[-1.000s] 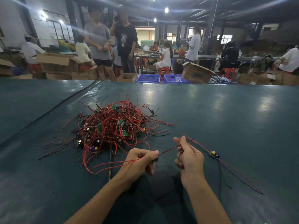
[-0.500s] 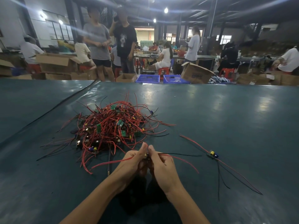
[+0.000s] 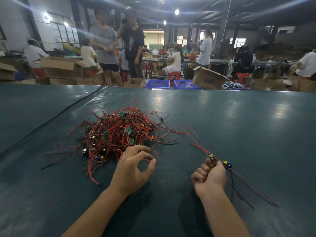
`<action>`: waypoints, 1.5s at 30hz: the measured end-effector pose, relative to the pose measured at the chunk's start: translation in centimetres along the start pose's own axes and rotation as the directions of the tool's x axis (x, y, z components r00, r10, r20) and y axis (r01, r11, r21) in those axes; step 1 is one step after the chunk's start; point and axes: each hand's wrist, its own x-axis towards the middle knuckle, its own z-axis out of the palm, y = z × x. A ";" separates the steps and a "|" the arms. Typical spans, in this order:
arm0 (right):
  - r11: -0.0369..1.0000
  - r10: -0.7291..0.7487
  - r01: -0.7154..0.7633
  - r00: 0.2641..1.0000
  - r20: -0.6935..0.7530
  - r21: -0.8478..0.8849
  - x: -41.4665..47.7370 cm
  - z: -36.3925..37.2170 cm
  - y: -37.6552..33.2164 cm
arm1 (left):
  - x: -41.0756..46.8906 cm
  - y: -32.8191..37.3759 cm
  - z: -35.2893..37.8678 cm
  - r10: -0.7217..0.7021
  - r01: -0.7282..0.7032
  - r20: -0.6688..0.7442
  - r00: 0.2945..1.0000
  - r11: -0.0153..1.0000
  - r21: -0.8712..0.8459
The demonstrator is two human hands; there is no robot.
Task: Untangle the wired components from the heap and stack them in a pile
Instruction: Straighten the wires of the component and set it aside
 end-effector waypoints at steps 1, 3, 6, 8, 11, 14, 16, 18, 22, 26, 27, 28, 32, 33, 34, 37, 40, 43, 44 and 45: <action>1.000 0.007 -0.007 1.000 0.008 -0.010 0.1 -0.1 0.0 | 0.1 -0.4 0.1 -0.005 0.005 -0.002 1.000 0.997 0.071; 0.999 -0.008 0.008 1.000 -0.001 -0.043 0.5 -0.2 0.1 | 0.2 -1.1 0.3 -0.057 0.056 0.002 0.998 0.980 0.191; 0.991 -0.095 0.091 0.995 -0.036 -0.095 0.8 -0.2 0.3 | 0.3 -1.9 0.3 -0.134 0.131 -0.006 0.991 0.949 0.286; 0.980 -0.151 0.142 0.987 -0.051 -0.137 1.1 -0.2 0.4 | 0.7 -2.4 0.0 -0.151 0.154 -0.037 0.988 0.928 0.339; 0.963 -0.190 0.179 0.981 -0.037 -0.200 1.1 0.1 0.8 | 2.2 -3.0 -0.3 -0.176 0.180 -0.047 0.983 0.896 0.407; 0.946 -0.203 0.194 0.979 -0.008 -0.261 1.0 0.2 1.2 | 4.0 -3.7 -0.3 -0.254 0.258 -0.066 0.965 0.867 0.427; 0.936 -0.192 0.185 0.981 0.007 -0.300 1.0 0.3 1.3 | 5.1 -4.2 -0.4 -0.325 0.338 -0.102 0.940 0.850 0.404; 0.931 -0.186 0.177 0.983 0.000 -0.320 1.0 0.2 1.1 | 6.0 -4.4 -0.5 -0.365 0.390 -0.138 0.921 0.848 0.359; 0.895 -0.286 0.262 0.958 -0.015 -0.360 1.3 0.0 0.6 | 6.6 -4.7 -0.7 -0.341 0.372 -0.150 0.928 0.850 0.372; 0.822 -0.354 0.351 0.932 0.081 -0.448 1.4 -0.1 0.7 | 6.4 -4.5 -1.1 -0.230 0.277 -0.157 0.960 0.848 0.451; 0.807 -0.353 0.362 0.929 0.109 -0.467 1.3 0.0 0.9 | 6.2 -4.3 -1.3 -0.183 0.244 -0.176 0.967 0.858 0.453; 0.792 -0.352 0.371 0.926 0.135 -0.485 1.2 0.0 1.1 | 6.0 -4.0 -1.4 -0.142 0.215 -0.194 0.971 0.871 0.442; 0.757 -0.329 0.389 0.921 0.209 -0.525 0.7 0.3 1.8 | 5.2 -2.3 -1.6 -0.018 0.079 -0.230 0.973 0.963 0.259; 0.754 -0.317 0.389 0.921 0.226 -0.529 0.5 0.4 1.9 | 5.1 -1.7 -1.6 0.023 0.031 -0.249 0.968 0.977 0.210; 0.750 -0.303 0.389 0.921 0.244 -0.536 0.3 0.5 2.0 | 5.1 -1.1 -1.6 0.070 -0.022 -0.273 0.960 0.984 0.176; 0.720 -0.268 0.416 0.905 0.330 -0.556 -0.5 0.8 2.3 | 5.1 0.9 -1.3 0.219 -0.198 -0.334 0.917 0.975 0.097; 0.669 -0.246 0.499 0.848 0.470 -0.550 -1.4 1.2 2.8 | 4.9 2.7 -0.7 0.315 -0.332 -0.283 0.906 0.943 -0.012; 0.613 -0.244 0.572 0.793 0.558 -0.545 -2.1 1.3 3.4 | 3.4 3.3 0.2 0.384 -0.395 -0.159 0.909 0.918 -0.040; 0.603 -0.242 0.580 0.787 0.567 -0.547 -2.2 1.3 3.6 | 2.8 3.3 0.6 0.409 -0.416 -0.123 0.904 0.909 -0.036; 0.595 -0.234 0.583 0.785 0.574 -0.554 -2.2 1.2 3.8 | 2.1 3.1 0.9 0.435 -0.439 -0.087 0.896 0.898 -0.033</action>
